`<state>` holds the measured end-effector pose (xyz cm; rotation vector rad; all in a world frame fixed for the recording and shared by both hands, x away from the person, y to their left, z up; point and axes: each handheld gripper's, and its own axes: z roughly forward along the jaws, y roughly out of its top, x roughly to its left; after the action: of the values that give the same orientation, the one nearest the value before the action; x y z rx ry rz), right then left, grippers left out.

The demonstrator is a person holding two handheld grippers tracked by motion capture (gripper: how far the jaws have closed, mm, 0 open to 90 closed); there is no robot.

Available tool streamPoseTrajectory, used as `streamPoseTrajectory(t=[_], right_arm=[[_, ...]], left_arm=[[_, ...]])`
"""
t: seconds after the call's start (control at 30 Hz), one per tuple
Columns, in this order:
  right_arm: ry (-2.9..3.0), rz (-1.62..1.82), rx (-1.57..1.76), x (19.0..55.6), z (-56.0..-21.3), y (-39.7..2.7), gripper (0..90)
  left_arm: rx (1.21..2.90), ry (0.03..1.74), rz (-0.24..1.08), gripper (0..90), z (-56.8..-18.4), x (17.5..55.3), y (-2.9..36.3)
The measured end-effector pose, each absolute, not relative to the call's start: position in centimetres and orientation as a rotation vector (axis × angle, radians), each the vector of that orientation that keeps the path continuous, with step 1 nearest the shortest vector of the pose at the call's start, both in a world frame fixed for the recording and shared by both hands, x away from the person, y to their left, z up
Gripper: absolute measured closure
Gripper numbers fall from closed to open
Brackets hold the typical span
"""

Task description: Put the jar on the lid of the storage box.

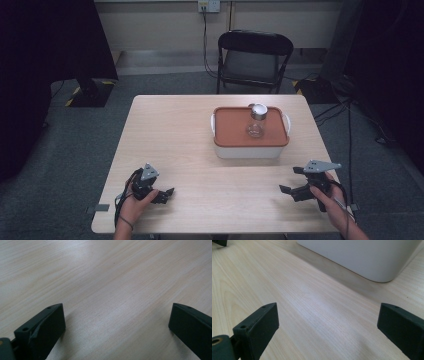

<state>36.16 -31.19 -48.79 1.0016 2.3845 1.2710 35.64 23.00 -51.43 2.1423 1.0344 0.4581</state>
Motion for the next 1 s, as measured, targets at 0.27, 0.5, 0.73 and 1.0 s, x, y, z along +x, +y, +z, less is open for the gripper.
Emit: streamPoseTrajectory(t=[0.27, 0.5, 0.73, 1.0], right_arm=[[2.383, 1.262, 1.006, 35.9, -49.1, -31.6, 2.8], [2.382, 1.262, 1.011, 35.7, -49.2, -32.1, 2.8], [2.381, 1.26, 1.019, 35.5, -49.3, -32.5, 2.8], [2.379, 1.257, 1.021, 35.3, -49.6, -33.1, 2.8]], left_arm=[[2.142, 1.034, 0.458, 0.3, -51.4, 35.6, 23.0], [2.142, 1.035, 0.458, 0.3, -51.4, 35.6, 23.0], [2.142, 1.035, 0.458, 0.3, -51.4, 35.6, 23.0], [2.142, 1.034, 0.458, 0.4, -51.4, 35.6, 23.0]])
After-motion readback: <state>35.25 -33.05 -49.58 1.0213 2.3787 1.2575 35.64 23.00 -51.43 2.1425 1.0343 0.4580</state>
